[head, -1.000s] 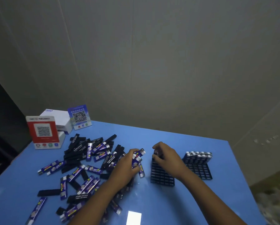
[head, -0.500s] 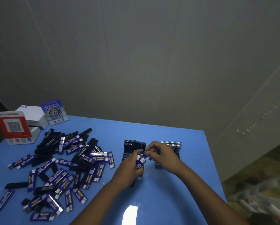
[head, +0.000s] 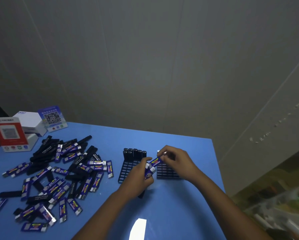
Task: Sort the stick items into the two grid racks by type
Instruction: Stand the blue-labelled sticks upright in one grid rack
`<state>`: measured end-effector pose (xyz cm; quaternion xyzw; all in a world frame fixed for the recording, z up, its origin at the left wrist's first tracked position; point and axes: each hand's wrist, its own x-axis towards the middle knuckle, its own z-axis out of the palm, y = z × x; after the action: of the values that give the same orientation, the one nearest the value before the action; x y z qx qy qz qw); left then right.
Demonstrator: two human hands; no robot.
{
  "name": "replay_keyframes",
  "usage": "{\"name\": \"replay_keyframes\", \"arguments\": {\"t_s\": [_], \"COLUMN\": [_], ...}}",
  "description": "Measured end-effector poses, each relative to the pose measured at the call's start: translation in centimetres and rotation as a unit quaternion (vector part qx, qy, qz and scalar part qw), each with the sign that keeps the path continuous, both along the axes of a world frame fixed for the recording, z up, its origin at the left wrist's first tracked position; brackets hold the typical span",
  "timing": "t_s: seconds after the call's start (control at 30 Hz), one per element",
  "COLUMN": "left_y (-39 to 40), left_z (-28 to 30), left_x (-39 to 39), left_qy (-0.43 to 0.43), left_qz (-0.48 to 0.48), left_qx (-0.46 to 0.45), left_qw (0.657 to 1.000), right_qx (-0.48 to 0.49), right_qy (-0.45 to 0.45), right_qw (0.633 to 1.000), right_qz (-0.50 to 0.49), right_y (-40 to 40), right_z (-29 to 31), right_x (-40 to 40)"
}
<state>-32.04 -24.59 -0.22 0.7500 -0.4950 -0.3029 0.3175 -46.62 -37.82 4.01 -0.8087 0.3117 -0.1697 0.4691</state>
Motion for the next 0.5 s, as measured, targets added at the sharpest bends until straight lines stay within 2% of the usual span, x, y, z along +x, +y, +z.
{"name": "replay_keyframes", "arguments": {"t_s": [0.2, 0.5], "left_y": [0.0, -1.4], "left_z": [-0.8, -0.8], "left_x": [1.4, 2.4], "left_qy": [-0.003, 0.012], "left_qz": [0.015, 0.023], "left_qx": [0.026, 0.014], "left_qw": [1.000, 1.000], "right_qx": [-0.015, -0.082], "right_qy": [0.011, 0.107], "right_qw": [0.996, 0.987], "right_qz": [-0.090, -0.091], "right_y": [-1.7, -3.1], "right_z": [0.3, -1.5], "right_x": [-0.7, 0.4]}}
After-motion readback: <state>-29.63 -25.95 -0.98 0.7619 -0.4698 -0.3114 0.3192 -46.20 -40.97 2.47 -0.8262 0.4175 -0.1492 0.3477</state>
